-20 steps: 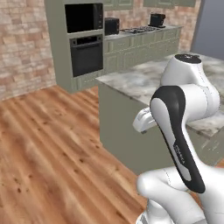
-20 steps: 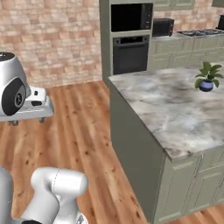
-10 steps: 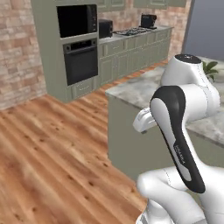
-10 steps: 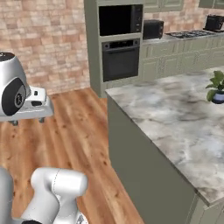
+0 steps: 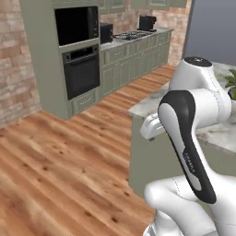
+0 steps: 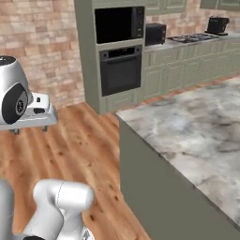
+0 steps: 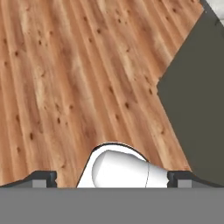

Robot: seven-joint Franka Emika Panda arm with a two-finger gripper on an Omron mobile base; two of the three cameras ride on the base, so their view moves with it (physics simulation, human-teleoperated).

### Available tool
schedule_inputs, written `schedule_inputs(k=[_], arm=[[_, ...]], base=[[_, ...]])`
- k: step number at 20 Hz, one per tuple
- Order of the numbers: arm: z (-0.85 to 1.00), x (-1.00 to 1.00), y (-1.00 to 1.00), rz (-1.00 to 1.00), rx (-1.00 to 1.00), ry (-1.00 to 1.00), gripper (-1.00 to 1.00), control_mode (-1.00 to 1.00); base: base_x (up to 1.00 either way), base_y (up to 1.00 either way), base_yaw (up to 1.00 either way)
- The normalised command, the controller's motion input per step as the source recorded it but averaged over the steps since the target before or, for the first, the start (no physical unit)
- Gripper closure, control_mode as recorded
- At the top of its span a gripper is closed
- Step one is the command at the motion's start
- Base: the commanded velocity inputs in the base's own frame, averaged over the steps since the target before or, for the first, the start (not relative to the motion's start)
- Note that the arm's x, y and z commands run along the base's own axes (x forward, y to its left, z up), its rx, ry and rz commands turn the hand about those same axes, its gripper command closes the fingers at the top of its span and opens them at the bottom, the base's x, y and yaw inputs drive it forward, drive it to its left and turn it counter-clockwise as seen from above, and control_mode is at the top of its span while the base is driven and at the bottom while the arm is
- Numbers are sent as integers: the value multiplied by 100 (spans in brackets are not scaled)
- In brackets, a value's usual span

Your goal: There is a bowl on the dining counter. Grab a lemon wedge from the fridge and place it in the bowl. Then get the liquor bottle and glass cup from the cabinet and place them next to the bowl.

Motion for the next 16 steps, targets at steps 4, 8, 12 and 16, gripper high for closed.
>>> schedule_inputs(k=[4,8,12,16], arm=[[0,0,0,0,0,0,-100,100],[0,0,0,0,0,0,-100,100],[0,0,0,0,0,0,-100,100],[0,0,0,0,0,0,-100,100]], base=[[65,73,-29],[59,74,-33],[56,67,-39],[59,64,-43]])
